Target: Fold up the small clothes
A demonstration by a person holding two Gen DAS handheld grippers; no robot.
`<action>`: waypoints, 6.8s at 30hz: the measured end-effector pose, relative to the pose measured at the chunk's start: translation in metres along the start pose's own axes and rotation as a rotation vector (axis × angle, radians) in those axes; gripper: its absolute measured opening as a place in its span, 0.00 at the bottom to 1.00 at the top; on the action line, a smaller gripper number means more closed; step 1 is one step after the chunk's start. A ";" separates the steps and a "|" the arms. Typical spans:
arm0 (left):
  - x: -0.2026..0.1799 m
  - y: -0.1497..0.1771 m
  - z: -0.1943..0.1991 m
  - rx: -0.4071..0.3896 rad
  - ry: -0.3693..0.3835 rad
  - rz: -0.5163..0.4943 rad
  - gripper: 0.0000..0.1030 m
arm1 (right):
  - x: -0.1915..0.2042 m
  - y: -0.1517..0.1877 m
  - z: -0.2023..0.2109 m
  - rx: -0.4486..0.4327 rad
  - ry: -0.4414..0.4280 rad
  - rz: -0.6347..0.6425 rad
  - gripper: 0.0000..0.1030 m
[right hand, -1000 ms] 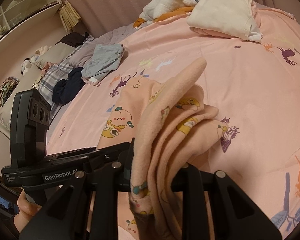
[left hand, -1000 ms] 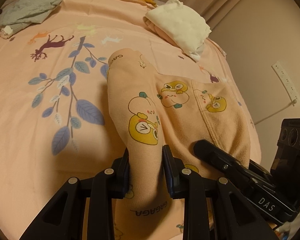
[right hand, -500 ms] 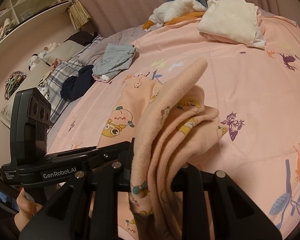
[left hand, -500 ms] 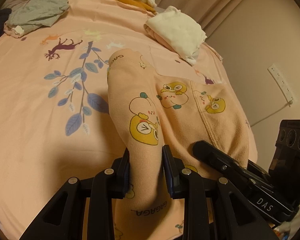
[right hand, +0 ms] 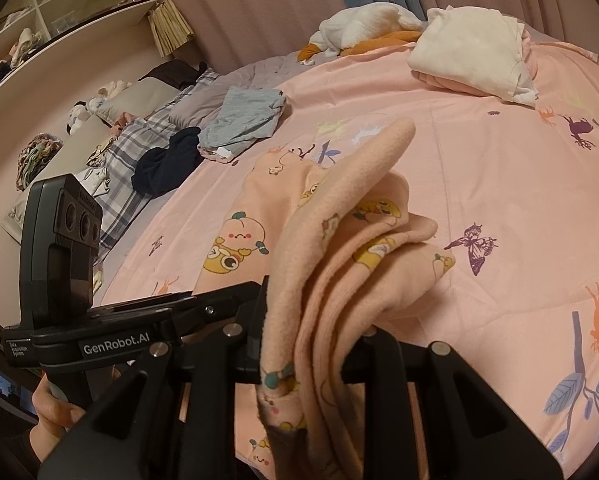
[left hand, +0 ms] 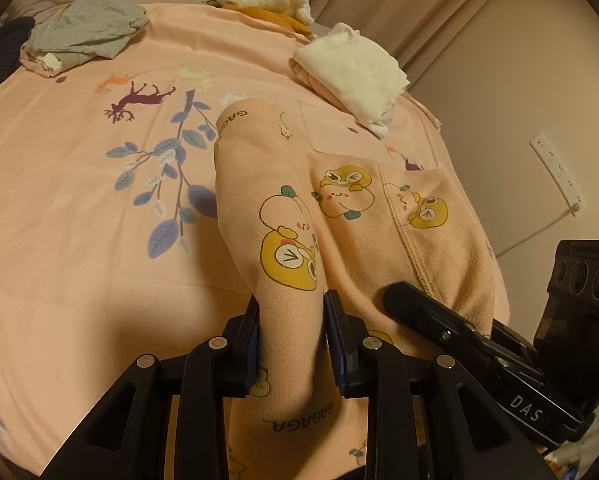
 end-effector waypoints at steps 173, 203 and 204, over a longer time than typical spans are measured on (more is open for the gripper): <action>0.065 -0.040 -0.042 0.034 -0.168 0.105 0.35 | -0.072 -0.021 -0.144 0.158 -0.038 -0.228 0.35; 0.054 0.023 -0.019 -0.043 -0.372 -0.106 0.30 | -0.041 0.012 -0.115 0.166 0.145 0.106 0.14; 0.053 0.024 -0.016 -0.045 -0.371 -0.109 0.30 | -0.040 0.014 -0.113 0.174 0.151 0.118 0.14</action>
Point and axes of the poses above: each gripper's, at about its wrist camera, not at the fingertips, and z roughly against the way its jaws point, x to its left, y to its underside, the point moved 8 cm from there along -z, roughly the way its jaws point, and after that the axes turned 7 degrees about z, right-handed, at the moved point
